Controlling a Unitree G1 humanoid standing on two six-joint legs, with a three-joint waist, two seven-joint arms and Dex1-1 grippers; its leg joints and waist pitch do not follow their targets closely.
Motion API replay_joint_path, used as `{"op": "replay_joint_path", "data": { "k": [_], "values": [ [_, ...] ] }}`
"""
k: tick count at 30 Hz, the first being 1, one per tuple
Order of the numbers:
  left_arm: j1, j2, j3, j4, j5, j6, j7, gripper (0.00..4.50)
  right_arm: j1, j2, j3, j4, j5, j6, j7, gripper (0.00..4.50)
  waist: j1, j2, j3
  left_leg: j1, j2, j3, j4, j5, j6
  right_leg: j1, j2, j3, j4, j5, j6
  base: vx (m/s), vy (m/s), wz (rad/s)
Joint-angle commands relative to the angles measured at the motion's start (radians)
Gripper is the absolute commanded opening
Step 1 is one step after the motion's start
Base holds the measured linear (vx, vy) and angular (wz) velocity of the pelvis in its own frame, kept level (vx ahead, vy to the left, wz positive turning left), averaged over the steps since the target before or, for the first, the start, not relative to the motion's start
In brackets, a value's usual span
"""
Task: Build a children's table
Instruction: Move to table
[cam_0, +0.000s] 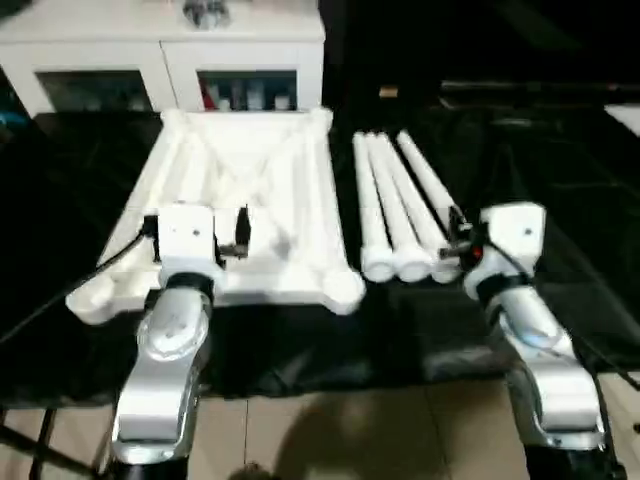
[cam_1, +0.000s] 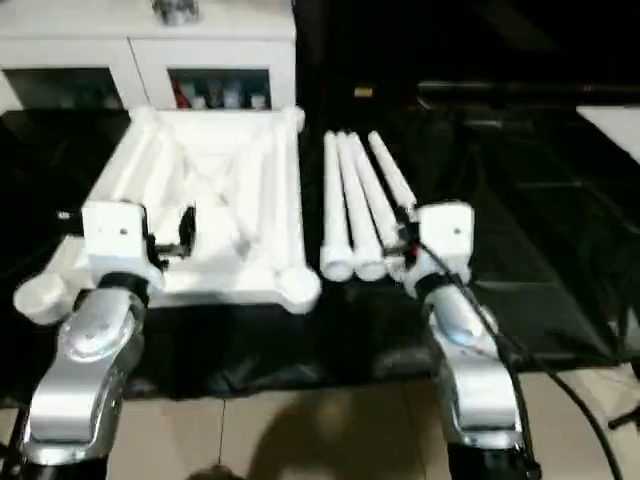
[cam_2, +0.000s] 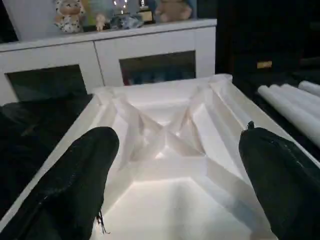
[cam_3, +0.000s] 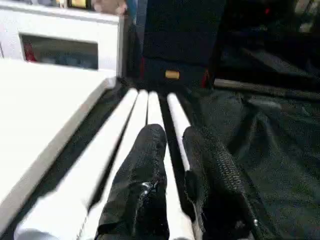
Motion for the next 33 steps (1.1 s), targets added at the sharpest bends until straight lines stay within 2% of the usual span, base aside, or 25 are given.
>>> {"op": "replay_joint_path", "data": {
  "k": [1, 2, 3, 4, 5, 8, 11, 12, 13, 15, 17, 18, 19, 20, 21, 22, 23, 24, 25, 26, 28, 29, 30, 31, 33],
  "values": [
    [-0.005, 0.014, 0.012, 0.005, 0.002, 0.0, -0.004, 4.4, -0.004, 0.002, 0.026, -0.013, -0.006, -0.003, 0.009, 0.82, 0.003, 0.011, -0.067, 0.006, 0.145, -0.059, -0.068, 0.001, 0.132, 0.046, -0.144, 0.078, -0.112, -0.066, 0.156, -0.077, -0.121, 0.06],
    [-0.003, 0.022, 0.013, 0.011, 0.004, -0.004, -0.007, 4.4, 0.001, -0.007, 0.05, -0.013, -0.029, -0.008, 0.012, 0.82, -0.009, 0.023, -0.066, 0.018, 0.202, -0.079, -0.083, 0.012, 0.179, 0.027, -0.17, 0.071, -0.09, 0.019, 0.092, -0.062, -0.081, 0.07],
    [-0.003, 0.025, 0.013, 0.013, 0.006, -0.002, -0.008, 4.4, 0.002, -0.015, 0.063, -0.013, -0.042, -0.012, 0.017, 0.82, -0.013, 0.016, -0.059, 0.001, 0.208, -0.079, -0.084, -0.009, 0.189, 0.031, -0.196, 0.081, -0.086, 0.035, 0.044, 0.0, 0.0, 0.0],
    [-0.002, 0.025, 0.016, 0.014, 0.0, -0.002, -0.013, 4.4, 0.003, -0.019, 0.073, -0.014, -0.043, -0.011, 0.027, 0.82, -0.01, 0.014, -0.054, -0.008, 0.19, -0.067, -0.08, -0.036, 0.173, 0.037, -0.206, 0.086, -0.095, 0.02, 0.018, 0.0, 0.0, 0.0],
    [-0.001, 0.023, 0.021, 0.013, -0.009, -0.003, -0.019, 4.4, 0.004, -0.022, 0.085, -0.016, -0.047, -0.013, 0.034, 0.82, 0.007, 0.01, -0.058, -0.062, 0.109, -0.074, -0.07, -0.012, 0.176, 0.089, -0.247, 0.038, -0.104, 0.006, -0.041, 0.0, 0.0, 0.0],
    [0.005, 0.023, 0.029, 0.003, -0.018, -0.001, -0.024, 4.4, 0.01, -0.015, 0.092, -0.025, -0.035, -0.005, 0.047, 0.82, 0.011, 0.003, -0.041, -0.048, 0.098, -0.042, -0.034, -0.038, 0.12, 0.087, -0.263, -0.016, -0.166, -0.315, -0.045, -0.038, -0.01, 0.45],
    [0.008, 0.025, 0.035, -0.001, -0.019, 0.002, -0.022, 4.4, 0.014, -0.012, 0.093, -0.028, -0.031, -0.002, 0.053, 0.82, -0.001, 0.029, -0.007, -0.005, 0.137, -0.048, -0.077, -0.394, 0.014, 0.101, -0.221, -0.078, -0.194, -0.692, -0.032, -0.005, 0.017, 0.51],
    [0.008, 0.028, 0.043, -0.002, -0.024, 0.002, -0.02, 4.4, 0.016, -0.005, 0.089, -0.027, -0.014, -0.003, 0.056, 0.82, -0.029, 0.05, -0.016, 0.094, 0.189, -0.055, -0.095, -0.582, -0.038, 0.055, -0.166, -0.067, -0.174, -0.638, -0.032, 0.027, 0.017, 0.45],
    [0.009, 0.03, 0.046, -0.003, -0.027, 0.002, -0.02, 4.4, 0.017, -0.004, 0.088, -0.027, -0.01, -0.002, 0.058, 0.82, -0.028, 0.058, -0.002, 0.109, 0.263, -0.096, -0.182, -0.872, -0.091, 0.052, -0.122, -0.06, -0.02, -0.389, -0.021, 0.027, 0.017, 0.45],
    [0.012, 0.033, 0.049, -0.004, -0.028, 0.0, -0.021, 4.4, 0.02, -0.01, 0.093, -0.029, -0.01, -0.002, 0.065, 0.82, -0.024, 0.047, 0.004, 0.098, 0.249, -0.074, -0.223, -0.941, -0.058, 0.019, -0.095, -0.031, 0.067, -0.115, 0.004, 0.065, -0.005, 0.19],
    [0.015, 0.032, 0.053, -0.004, -0.029, -0.002, -0.023, 4.4, 0.025, -0.01, 0.092, -0.031, -0.01, -0.004, 0.071, 0.82, -0.039, 0.028, -0.01, 0.116, 0.177, -0.024, -0.183, -0.829, -0.028, 0.01, -0.124, 0.004, -0.016, -0.162, 0.005, 0.086, -0.035, 0.15],
    [0.016, 0.032, 0.054, -0.004, -0.03, -0.004, -0.024, 4.4, 0.026, -0.01, 0.091, -0.031, -0.011, -0.004, 0.072, 0.82, -0.027, 0.003, -0.015, 0.07, 0.108, 0.028, -0.113, -0.608, 0.01, 0.053, -0.187, 0.063, -0.12, -0.315, -0.027, 0.143, -0.069, -0.03],
    [0.016, 0.032, 0.054, -0.004, -0.03, -0.004, -0.024, 4.4, 0.026, -0.01, 0.091, -0.031, -0.011, -0.004, 0.072, 0.82, 0.021, -0.024, -0.033, -0.034, 0.07, 0.032, 0.031, -0.214, 0.076, 0.172, -0.286, 0.162, -0.187, -0.531, -0.029, 0.143, -0.069, -0.03],
    [0.016, 0.031, 0.055, -0.003, -0.032, -0.008, -0.027, 4.4, 0.03, -0.009, 0.089, -0.033, -0.012, 0.0, 0.072, 0.82, 0.037, -0.021, -0.034, -0.056, 0.076, 0.021, 0.064, -0.116, 0.096, 0.179, -0.304, 0.181, -0.195, -0.558, -0.037, 0.157, -0.05, 0.02],
    [0.015, 0.031, 0.055, -0.002, -0.035, -0.012, -0.032, 4.4, 0.032, -0.009, 0.087, -0.034, -0.012, 0.003, 0.071, 0.82, 0.032, -0.025, -0.043, -0.109, 0.063, 0.013, 0.064, 0.033, 0.101, 0.204, -0.232, 0.13, -0.167, -0.374, -0.095, 0.138, -0.032, 0.04],
    [0.014, 0.031, 0.055, -0.002, -0.037, -0.012, -0.034, 4.4, 0.033, -0.009, 0.086, -0.035, -0.012, 0.002, 0.07, 0.82, 0.03, -0.013, -0.05, -0.114, 0.062, 0.013, 0.047, 0.087, 0.098, 0.207, -0.207, 0.104, -0.157, -0.28, -0.118, 0.138, -0.032, 0.04],
    [0.013, 0.033, 0.052, 0.0, -0.04, -0.012, -0.039, 4.4, 0.039, -0.008, 0.084, -0.041, -0.009, 0.0, 0.068, 0.82, 0.028, -0.005, -0.053, -0.104, 0.062, 0.018, 0.017, 0.132, 0.106, 0.198, -0.177, 0.076, -0.152, -0.209, -0.127, 0.145, -0.005, 0.02],
    [0.013, 0.034, 0.051, 0.0, -0.04, -0.012, -0.04, 4.4, 0.041, -0.007, 0.082, -0.044, -0.007, -0.002, 0.068, 0.82, 0.003, 0.063, -0.08, -0.017, 0.104, 0.0, -0.062, 0.314, 0.137, 0.155, -0.085, -0.018, -0.097, -0.02, -0.074, 0.185, 0.063, -0.01],
    [0.014, 0.031, 0.048, 0.0, -0.052, -0.014, -0.05, 4.4, 0.047, 0.001, 0.073, -0.051, 0.004, 0.006, 0.062, 0.82, -0.024, 0.075, -0.068, 0.032, 0.148, -0.056, -0.084, 0.271, 0.22, 0.095, -0.054, -0.039, -0.049, -0.032, -0.027, 0.185, 0.063, -0.01],
    [0.015, 0.032, 0.039, 0.0, -0.05, -0.018, -0.057, 4.4, 0.052, 0.003, 0.068, -0.057, 0.005, 0.011, 0.057, 0.82, -0.06, 0.09, -0.099, 0.169, 0.269, -0.121, -0.061, 0.351, 0.346, -0.055, -0.086, -0.009, 0.053, -0.126, 0.011, 0.224, 0.049, -0.08],
    [0.016, 0.027, 0.031, 0.001, -0.058, -0.03, -0.068, 4.4, 0.062, 0.004, 0.063, -0.063, 0.006, 0.015, 0.051, 0.82, -0.042, 0.061, -0.114, 0.156, 0.299, -0.088, -0.013, 0.919, 0.277, -0.107, -0.13, 0.026, 0.085, 0.064, 0.121, 0.152, 0.016, -0.21],
    [0.016, 0.026, 0.03, 0.001, -0.059, -0.033, -0.07, 4.4, 0.064, 0.003, 0.063, -0.064, 0.004, 0.014, 0.049, 0.82, -0.037, 0.038, -0.111, 0.117, 0.255, -0.029, 0.006, 1.132, 0.217, -0.116, -0.146, 0.042, 0.054, 0.235, 0.122, -0.027, 0.055, -0.5],
    [0.014, 0.027, 0.028, 0.003, -0.057, -0.033, -0.071, 4.4, 0.068, 0.004, 0.062, -0.066, 0.002, 0.018, 0.044, 0.82, -0.031, 0.026, -0.11, 0.087, 0.21, 0.001, 0.014, 1.121, 0.199, -0.107, -0.151, 0.055, 0.015, 0.349, 0.098, -0.147, 0.039, -0.47],
    [0.013, 0.029, 0.025, 0.004, -0.055, -0.032, -0.07, 4.4, 0.07, 0.005, 0.061, -0.068, 0.0, 0.018, 0.042, 0.82, -0.023, -0.039, -0.107, -0.03, 0.045, 0.044, 0.021, 0.714, 0.149, -0.027, -0.141, 0.072, -0.041, 0.626, 0.103, -0.147, 0.039, -0.47],
    [0.003, 0.031, 0.02, 0.015, -0.058, -0.035, -0.074, 4.4, 0.073, 0.003, 0.066, -0.071, -0.01, 0.017, 0.043, 0.82, -0.021, -0.016, -0.104, -0.043, 0.063, 0.031, -0.033, 0.164, 0.04, 0.021, -0.174, 0.071, -0.048, 0.692, 0.047, -0.059, -0.042, -0.06]
  ]
}}
